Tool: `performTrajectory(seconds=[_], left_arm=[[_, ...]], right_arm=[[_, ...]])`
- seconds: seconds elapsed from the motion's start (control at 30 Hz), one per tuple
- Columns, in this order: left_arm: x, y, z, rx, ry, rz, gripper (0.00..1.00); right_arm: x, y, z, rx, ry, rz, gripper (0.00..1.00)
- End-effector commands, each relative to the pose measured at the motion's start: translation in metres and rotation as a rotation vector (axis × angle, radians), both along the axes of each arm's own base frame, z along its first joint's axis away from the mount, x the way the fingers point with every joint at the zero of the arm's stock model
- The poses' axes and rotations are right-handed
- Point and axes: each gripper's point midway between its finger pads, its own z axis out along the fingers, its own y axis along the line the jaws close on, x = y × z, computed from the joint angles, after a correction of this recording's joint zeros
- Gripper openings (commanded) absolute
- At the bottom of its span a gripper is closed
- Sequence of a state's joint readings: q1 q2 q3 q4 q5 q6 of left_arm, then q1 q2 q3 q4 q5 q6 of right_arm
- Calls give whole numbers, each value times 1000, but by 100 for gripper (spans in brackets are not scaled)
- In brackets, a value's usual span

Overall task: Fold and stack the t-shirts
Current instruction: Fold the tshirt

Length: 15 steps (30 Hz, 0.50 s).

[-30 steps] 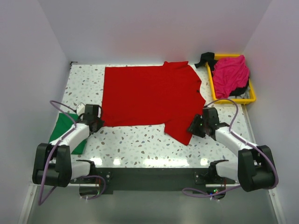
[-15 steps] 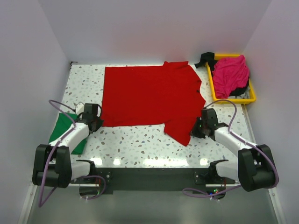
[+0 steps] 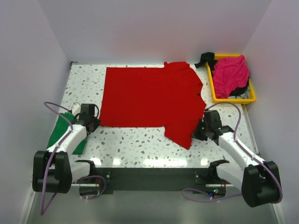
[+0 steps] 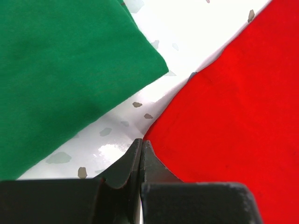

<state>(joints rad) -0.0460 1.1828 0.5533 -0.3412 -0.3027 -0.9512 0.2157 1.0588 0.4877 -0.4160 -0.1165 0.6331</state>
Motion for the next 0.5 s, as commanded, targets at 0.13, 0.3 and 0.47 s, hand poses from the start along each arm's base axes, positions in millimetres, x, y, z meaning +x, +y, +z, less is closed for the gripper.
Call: performTrajectory(seconds=[0.13, 0.3, 0.47], left_arm=[[-13, 18, 7, 21, -2, 69, 0], [-21, 32, 16, 40, -11, 120, 0], [-27, 33, 24, 41, -25, 124, 0]], right_arm=[[-23, 2, 11, 18, 30, 34, 0], [-33, 2, 16, 27, 37, 47, 0], [-47, 5, 21, 57, 47, 61, 0]])
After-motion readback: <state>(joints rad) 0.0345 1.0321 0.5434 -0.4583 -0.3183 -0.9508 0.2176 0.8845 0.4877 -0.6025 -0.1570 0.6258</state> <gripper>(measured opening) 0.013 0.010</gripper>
